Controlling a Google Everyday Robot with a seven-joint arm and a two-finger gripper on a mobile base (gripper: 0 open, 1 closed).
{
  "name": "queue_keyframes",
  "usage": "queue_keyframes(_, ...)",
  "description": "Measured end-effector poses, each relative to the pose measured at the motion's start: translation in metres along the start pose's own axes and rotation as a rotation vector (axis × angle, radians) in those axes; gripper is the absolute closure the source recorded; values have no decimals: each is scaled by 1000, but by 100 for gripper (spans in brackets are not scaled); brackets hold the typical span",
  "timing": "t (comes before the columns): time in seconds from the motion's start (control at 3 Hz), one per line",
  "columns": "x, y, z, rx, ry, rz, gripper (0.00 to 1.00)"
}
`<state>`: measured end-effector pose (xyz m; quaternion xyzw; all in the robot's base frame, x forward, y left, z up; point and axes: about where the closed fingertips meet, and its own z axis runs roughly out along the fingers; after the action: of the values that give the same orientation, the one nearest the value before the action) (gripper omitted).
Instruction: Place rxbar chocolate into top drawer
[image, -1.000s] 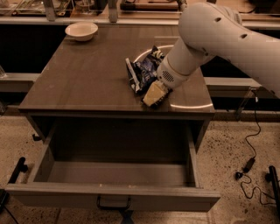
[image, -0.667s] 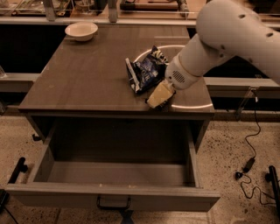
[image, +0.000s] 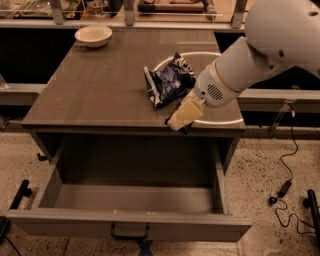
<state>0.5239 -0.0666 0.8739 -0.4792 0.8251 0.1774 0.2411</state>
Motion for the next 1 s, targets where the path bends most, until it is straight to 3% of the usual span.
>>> queue_keyframes(0.33, 0, 0, 0, 0, 0, 0, 100)
queue_keyframes(0.67, 11, 6, 9, -3, -27, -54, 100)
queue_keyframes(1.0, 37, 30, 19, -2, -89, -137, 100)
